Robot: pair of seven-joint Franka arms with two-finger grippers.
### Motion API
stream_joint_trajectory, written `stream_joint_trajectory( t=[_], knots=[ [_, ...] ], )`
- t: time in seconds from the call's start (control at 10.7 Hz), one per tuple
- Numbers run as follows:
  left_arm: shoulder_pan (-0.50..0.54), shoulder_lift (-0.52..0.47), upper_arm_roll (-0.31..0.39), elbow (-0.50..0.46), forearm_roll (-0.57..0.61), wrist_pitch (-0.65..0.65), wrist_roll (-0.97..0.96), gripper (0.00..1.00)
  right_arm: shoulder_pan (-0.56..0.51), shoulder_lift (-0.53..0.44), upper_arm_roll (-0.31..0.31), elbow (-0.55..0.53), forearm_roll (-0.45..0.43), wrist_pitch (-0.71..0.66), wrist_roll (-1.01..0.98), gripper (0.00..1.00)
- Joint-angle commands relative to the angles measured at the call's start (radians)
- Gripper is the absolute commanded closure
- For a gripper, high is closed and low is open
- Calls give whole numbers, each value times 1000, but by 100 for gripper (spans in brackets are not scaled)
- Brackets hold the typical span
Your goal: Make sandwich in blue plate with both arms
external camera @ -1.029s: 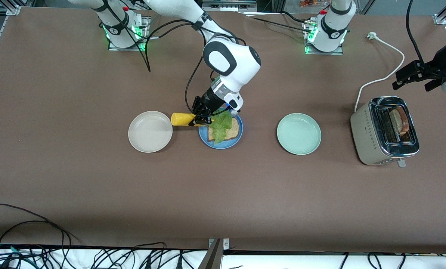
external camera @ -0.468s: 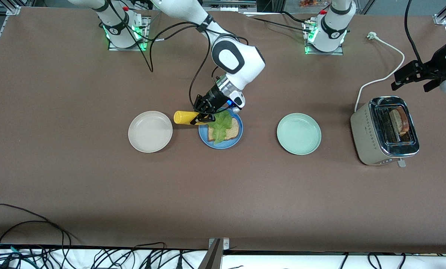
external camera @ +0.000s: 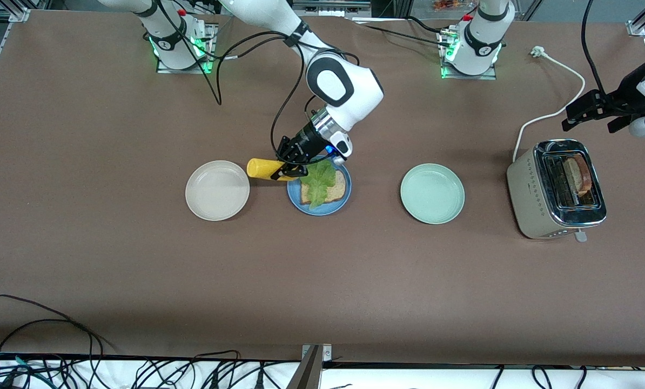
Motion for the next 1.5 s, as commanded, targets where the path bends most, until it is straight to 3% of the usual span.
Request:
stream_joint_trajectory(
  t=[0.0,0.37,0.65,0.94,1.12,1.4],
  knots=[
    [6,-21,0,-24,-11,30,17,0,-81,-48,-15,106,191,-27,-27,86],
    [11,-6,24,-41,46,56,19,1,-241,-68,-13,223,536,-11,-29,86],
    [11,-6,84,-117,45,139,80,2,-417,-121,-12,235,943,-8,-26,86],
    [12,8,119,-197,48,238,76,5,-556,-157,-9,235,1217,-20,-105,86],
    [14,23,147,-267,48,347,76,8,-629,-163,-7,229,1334,-43,-232,86],
    [14,75,170,-283,95,407,74,10,-729,-163,-7,228,1406,-137,-503,87]
  ],
)
